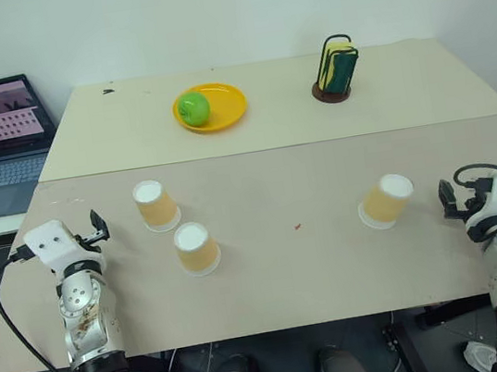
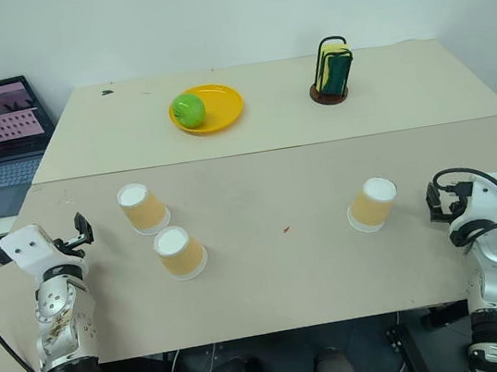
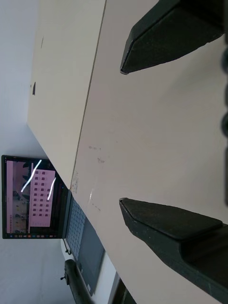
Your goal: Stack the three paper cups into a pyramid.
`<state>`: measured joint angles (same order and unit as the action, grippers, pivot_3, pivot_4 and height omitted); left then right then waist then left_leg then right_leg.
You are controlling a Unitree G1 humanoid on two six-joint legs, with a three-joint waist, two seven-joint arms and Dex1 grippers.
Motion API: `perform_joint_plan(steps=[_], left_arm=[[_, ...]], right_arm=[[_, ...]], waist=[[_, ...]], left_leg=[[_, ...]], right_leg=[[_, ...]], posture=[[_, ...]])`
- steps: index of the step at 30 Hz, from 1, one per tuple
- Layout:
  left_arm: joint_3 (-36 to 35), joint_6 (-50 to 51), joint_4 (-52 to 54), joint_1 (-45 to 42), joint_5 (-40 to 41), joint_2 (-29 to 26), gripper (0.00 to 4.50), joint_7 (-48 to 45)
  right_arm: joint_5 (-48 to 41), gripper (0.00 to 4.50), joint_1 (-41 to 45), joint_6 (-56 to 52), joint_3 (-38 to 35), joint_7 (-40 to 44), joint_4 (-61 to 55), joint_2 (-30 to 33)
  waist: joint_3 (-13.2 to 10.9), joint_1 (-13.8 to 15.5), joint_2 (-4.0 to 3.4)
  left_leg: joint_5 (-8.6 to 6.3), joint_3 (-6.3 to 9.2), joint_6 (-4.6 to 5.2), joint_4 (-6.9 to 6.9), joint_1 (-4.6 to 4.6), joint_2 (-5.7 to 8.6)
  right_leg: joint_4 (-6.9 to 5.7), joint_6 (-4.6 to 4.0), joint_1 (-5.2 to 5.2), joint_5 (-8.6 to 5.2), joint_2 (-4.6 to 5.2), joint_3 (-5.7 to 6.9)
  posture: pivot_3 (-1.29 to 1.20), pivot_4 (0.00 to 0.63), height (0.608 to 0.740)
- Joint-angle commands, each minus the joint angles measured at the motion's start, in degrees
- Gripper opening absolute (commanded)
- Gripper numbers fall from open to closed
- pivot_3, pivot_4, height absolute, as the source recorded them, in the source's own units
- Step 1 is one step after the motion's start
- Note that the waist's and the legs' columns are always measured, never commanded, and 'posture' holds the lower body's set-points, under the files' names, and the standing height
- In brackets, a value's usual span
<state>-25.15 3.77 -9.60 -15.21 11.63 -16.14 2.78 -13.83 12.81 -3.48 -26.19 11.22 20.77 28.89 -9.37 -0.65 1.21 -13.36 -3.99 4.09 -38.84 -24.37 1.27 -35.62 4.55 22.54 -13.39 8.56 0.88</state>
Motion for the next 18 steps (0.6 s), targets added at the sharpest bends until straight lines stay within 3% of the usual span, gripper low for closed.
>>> perform_joint_plan(steps=[1, 6, 13, 18], left_arm=[[-0.6, -2.1, -1.8, -1.7, 0.7, -0.8, 4.45, -0.7], [-1.7, -3.3, -4.0, -1.5, 2.1, -2.1, 4.45, -3.0], [-1.8, -2.9, -2.4, 0.0, 3.2, -3.0, 4.45, -4.5], [-0.2, 0.4, 3.6, 1.2, 6.7, -4.6, 4.45, -10.5]], right_arm=[[-0.8, 4.5, 0.3, 0.7, -1.6, 0.2, -2.0, 1.4], [-1.6, 4.5, 0.4, 0.5, -3.5, -0.5, -1.4, 2.4], [-6.9, 4.5, 5.1, -5.0, -10.5, -0.5, -6.1, 11.0], [-19.5, 4.5, 6.9, -16.2, -11.1, 13.7, -15.7, 18.2]], waist=[[0.0, 0.0, 0.0], [0.0, 0.0, 0.0], [0.0, 0.1, -0.03], [0.0, -0.1, -0.01]], left_leg=[[0.0, 0.0, 0.0, 0.0, 0.0, 0.0], [0.0, 0.0, 0.0, 0.0, 0.0, 0.0], [-0.01, -0.02, 0.01, 0.02, -0.04, 0.0], [-0.01, -0.02, 0.02, 0.02, -0.03, -0.12]], right_leg=[[0.0, 0.0, 0.0, 0.0, 0.0, 0.0], [0.0, 0.0, 0.0, 0.0, 0.0, 0.01], [0.03, 0.0, 0.05, 0.0, 0.04, -0.01], [0.11, 0.0, -0.02, 0.0, 0.0, -0.01]], posture=[[0.0, 0.15, 0.726], [0.0, 0.15, 0.726], [0.0, 0.15, 0.726], [0.0, 0.15, 0.726]])
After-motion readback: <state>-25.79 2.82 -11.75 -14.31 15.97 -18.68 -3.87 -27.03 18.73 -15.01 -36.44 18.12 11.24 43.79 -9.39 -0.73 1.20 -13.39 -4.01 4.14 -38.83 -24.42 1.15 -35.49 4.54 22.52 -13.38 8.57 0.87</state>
